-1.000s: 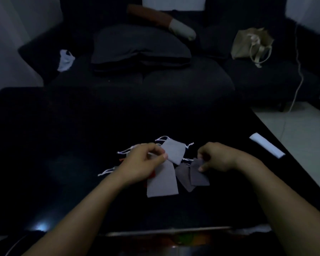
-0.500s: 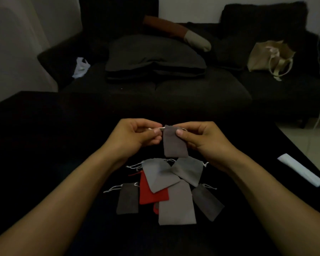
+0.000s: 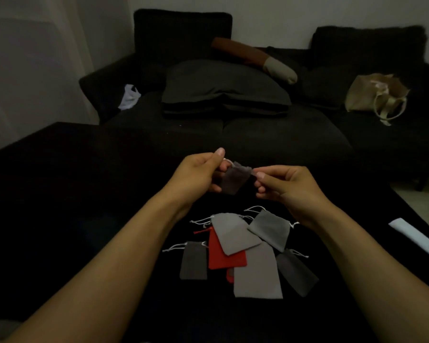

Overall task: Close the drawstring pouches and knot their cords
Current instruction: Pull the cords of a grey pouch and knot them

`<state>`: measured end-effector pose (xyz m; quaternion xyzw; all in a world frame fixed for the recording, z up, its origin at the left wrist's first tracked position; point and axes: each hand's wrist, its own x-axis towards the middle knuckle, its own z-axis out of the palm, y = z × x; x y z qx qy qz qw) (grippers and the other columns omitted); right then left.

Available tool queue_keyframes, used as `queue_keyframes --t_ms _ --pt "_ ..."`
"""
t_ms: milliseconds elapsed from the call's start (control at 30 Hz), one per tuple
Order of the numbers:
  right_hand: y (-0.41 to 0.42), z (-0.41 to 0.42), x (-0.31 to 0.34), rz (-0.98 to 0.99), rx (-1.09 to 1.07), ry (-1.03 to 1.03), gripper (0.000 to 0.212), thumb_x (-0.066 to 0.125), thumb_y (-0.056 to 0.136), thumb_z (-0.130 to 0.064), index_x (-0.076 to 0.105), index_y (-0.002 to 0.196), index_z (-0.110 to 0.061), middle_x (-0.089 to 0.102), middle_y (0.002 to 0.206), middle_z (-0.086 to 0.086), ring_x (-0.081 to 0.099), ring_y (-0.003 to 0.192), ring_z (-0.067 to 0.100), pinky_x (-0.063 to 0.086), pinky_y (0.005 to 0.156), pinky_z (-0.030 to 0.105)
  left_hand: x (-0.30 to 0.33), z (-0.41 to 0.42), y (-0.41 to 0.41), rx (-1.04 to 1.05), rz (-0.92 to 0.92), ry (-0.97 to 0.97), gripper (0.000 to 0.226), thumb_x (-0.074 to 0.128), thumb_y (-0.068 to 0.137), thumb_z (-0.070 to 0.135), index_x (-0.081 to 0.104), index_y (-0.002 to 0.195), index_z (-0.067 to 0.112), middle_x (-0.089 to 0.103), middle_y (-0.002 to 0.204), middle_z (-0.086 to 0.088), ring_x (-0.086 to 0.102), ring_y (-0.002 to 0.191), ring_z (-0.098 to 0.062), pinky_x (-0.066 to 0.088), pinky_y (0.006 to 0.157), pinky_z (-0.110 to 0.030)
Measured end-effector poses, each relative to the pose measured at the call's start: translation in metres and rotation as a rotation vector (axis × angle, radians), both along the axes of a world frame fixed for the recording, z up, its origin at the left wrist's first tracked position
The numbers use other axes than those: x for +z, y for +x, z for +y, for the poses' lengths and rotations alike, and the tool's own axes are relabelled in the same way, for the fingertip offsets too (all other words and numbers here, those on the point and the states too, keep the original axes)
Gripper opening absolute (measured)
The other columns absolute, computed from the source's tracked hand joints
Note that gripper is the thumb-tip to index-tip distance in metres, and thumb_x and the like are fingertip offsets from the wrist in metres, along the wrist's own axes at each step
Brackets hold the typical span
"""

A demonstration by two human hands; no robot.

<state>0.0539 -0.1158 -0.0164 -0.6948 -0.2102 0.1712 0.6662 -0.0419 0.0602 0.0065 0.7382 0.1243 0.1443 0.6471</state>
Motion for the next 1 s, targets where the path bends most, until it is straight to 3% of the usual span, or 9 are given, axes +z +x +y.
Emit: queue_keyframes --t_ms 133,233,367,433,467,567,667,767,1000 --pt "0.003 -0.010 0.008 -0.090 0.001 -0.121 0.024 0.059 0.097 -0.018 0.067 0.077 -0.006 0.056 0.063 0.002 0.052 0.058 0.010 0.048 0.054 0.019 0.003 -0.019 0.015 -0.136 -0.016 -0.391 0.037 0.044 0.103 0.037 0.063 0.075 0.022 0.075 0.110 -0.004 0.064 0.086 -0.015 0.040 0.067 -0.025" --pt "0.009 -0.028 0.020 0.298 0.072 0.290 0.019 0.058 0.094 -0.027 0.063 0.091 -0.008 0.065 0.084 0.006 0.062 0.074 0.017 0.051 0.065 0.025 0.000 -0.042 0.025 -0.199 0.018 -0.828 0.031 0.045 0.102 0.038 0.061 0.080 0.022 0.074 0.101 -0.001 0.049 0.063 -0.006 0.032 0.056 -0.020" --pt "0.006 -0.046 0.026 0.582 0.168 0.725 0.034 0.055 0.090 -0.025 0.069 0.064 -0.008 0.070 0.101 0.012 0.057 0.119 0.017 0.034 0.114 0.030 -0.008 -0.075 0.030 -0.243 0.027 -1.061 0.030 0.044 0.100 0.041 0.058 0.081 0.024 0.073 0.091 0.001 0.052 0.071 -0.008 0.032 0.056 -0.019" --pt "0.003 -0.050 0.025 0.631 0.216 0.837 0.020 0.056 0.092 -0.025 0.060 0.079 -0.011 0.069 0.092 0.010 0.046 0.133 0.010 0.028 0.116 0.026 -0.008 -0.085 0.031 -0.279 -0.012 -1.108 0.031 0.041 0.101 0.042 0.059 0.084 0.024 0.075 0.102 0.000 0.064 0.084 -0.010 0.044 0.059 -0.020" --pt "0.003 -0.051 0.026 0.633 0.197 0.842 0.018 0.055 0.094 -0.025 0.054 0.080 -0.014 0.071 0.086 0.008 0.058 0.119 0.004 0.038 0.103 0.020 -0.007 -0.088 0.031 -0.305 -0.026 -1.134 0.034 0.040 0.101 0.042 0.064 0.087 0.022 0.075 0.108 -0.002 0.069 0.092 -0.014 0.053 0.068 -0.025" --pt "-0.002 -0.056 0.027 0.453 0.094 0.573 0.032 0.047 0.100 -0.025 0.048 0.069 -0.017 0.061 0.064 0.000 0.045 0.045 0.006 0.034 0.048 0.017 -0.003 -0.090 0.031 -0.364 0.002 -1.091 0.043 0.043 0.100 0.042 0.072 0.081 0.017 0.074 0.095 -0.004 0.072 0.089 -0.020 0.058 0.084 -0.037" --pt "-0.006 -0.058 0.026 0.341 0.063 0.429 0.034 0.045 0.102 -0.022 0.046 0.069 -0.016 0.046 0.057 -0.002 0.034 0.044 0.008 0.027 0.043 0.019 -0.001 -0.088 0.031 -0.306 0.047 -0.923 0.033 0.046 0.099 0.041 0.058 0.076 0.020 0.056 0.075 0.003 0.050 0.072 -0.009 0.042 0.079 -0.022" --pt "-0.003 -0.065 0.032 0.278 -0.004 0.416 0.034 0.046 0.102 -0.019 0.044 0.068 -0.014 0.040 0.056 -0.002 0.029 0.045 0.007 0.025 0.045 0.019 0.001 -0.084 0.032 -0.165 0.007 -0.832 0.032 0.042 0.103 0.034 0.049 0.074 0.021 0.043 0.058 0.008 0.026 0.050 -0.004 0.024 0.052 -0.016" --pt "-0.015 -0.046 0.024 0.133 -0.031 0.329 0.037 0.047 0.103 -0.022 0.042 0.066 -0.016 0.038 0.057 -0.001 0.031 0.046 0.008 0.031 0.049 0.021 -0.002 -0.087 0.029 -0.161 -0.084 -0.710 0.034 0.044 0.102 0.036 0.050 0.073 0.021 0.035 0.052 0.008 0.028 0.048 -0.004 0.028 0.052 -0.016"
